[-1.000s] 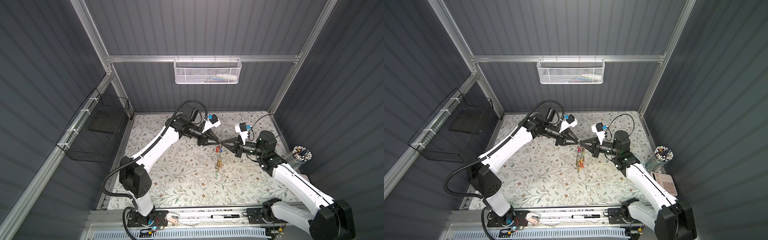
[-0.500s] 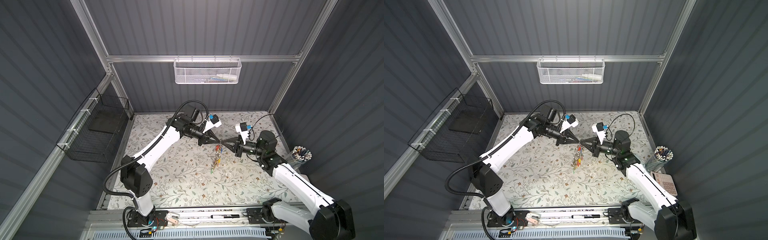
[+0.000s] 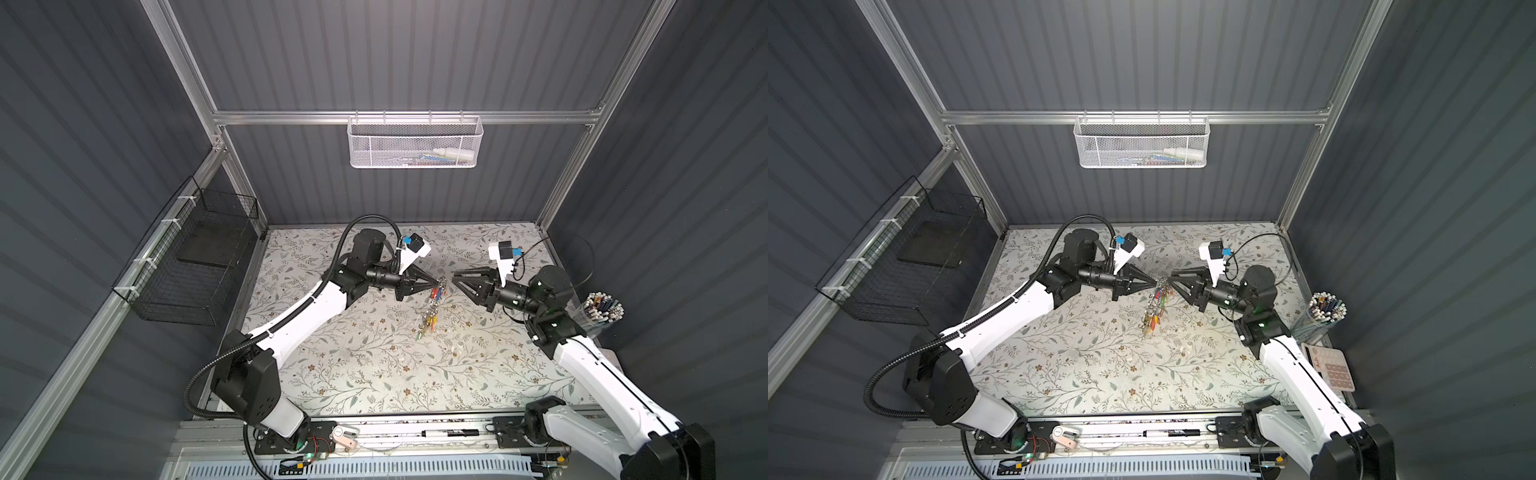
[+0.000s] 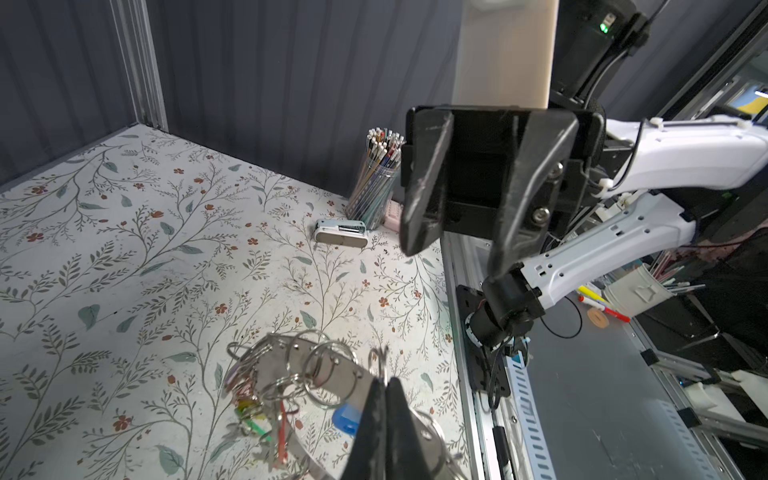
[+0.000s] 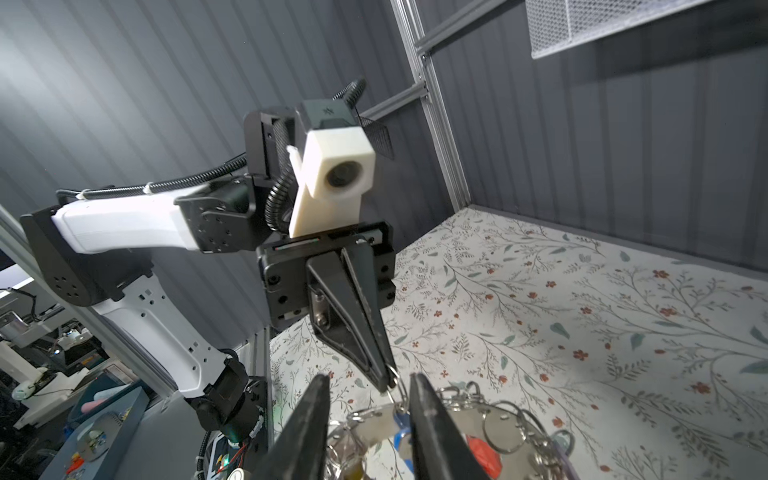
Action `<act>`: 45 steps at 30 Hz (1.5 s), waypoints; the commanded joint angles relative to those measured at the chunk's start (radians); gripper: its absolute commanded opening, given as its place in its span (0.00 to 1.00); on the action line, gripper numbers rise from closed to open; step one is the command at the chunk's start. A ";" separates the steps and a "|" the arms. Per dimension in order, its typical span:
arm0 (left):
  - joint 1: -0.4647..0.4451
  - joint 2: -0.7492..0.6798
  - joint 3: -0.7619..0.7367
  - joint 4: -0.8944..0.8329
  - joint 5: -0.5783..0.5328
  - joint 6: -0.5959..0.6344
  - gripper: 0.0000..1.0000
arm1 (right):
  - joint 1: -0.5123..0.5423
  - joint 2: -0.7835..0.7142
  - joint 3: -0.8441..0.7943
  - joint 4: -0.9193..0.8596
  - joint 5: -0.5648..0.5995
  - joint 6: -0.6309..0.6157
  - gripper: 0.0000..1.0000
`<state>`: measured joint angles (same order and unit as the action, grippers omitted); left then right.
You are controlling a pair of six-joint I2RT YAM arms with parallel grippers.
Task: Put the keys on the keyring
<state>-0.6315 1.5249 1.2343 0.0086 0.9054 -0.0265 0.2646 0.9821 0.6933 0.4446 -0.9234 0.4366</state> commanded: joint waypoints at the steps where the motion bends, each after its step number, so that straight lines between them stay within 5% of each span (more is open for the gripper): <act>1: -0.002 -0.058 -0.086 0.397 -0.004 -0.205 0.00 | -0.001 0.002 -0.027 0.024 -0.022 0.028 0.36; 16: -0.068 -0.013 -0.368 1.180 -0.170 -0.545 0.00 | 0.010 0.078 0.022 0.097 -0.062 0.081 0.32; 22: -0.077 0.002 -0.385 1.243 -0.190 -0.564 0.00 | 0.012 0.099 0.014 0.141 -0.082 0.107 0.27; 24: -0.077 0.006 -0.381 1.245 -0.194 -0.563 0.00 | 0.016 0.100 0.008 0.155 -0.090 0.111 0.17; 33: -0.081 0.032 -0.361 1.266 -0.198 -0.573 0.00 | 0.025 0.104 0.009 0.141 -0.096 0.097 0.01; 45: -0.086 0.066 -0.331 1.289 -0.188 -0.595 0.00 | 0.037 0.130 0.004 0.148 -0.096 0.087 0.00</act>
<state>-0.7071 1.5810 0.8505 1.2163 0.7132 -0.5995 0.2890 1.1038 0.6907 0.5758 -1.0092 0.5373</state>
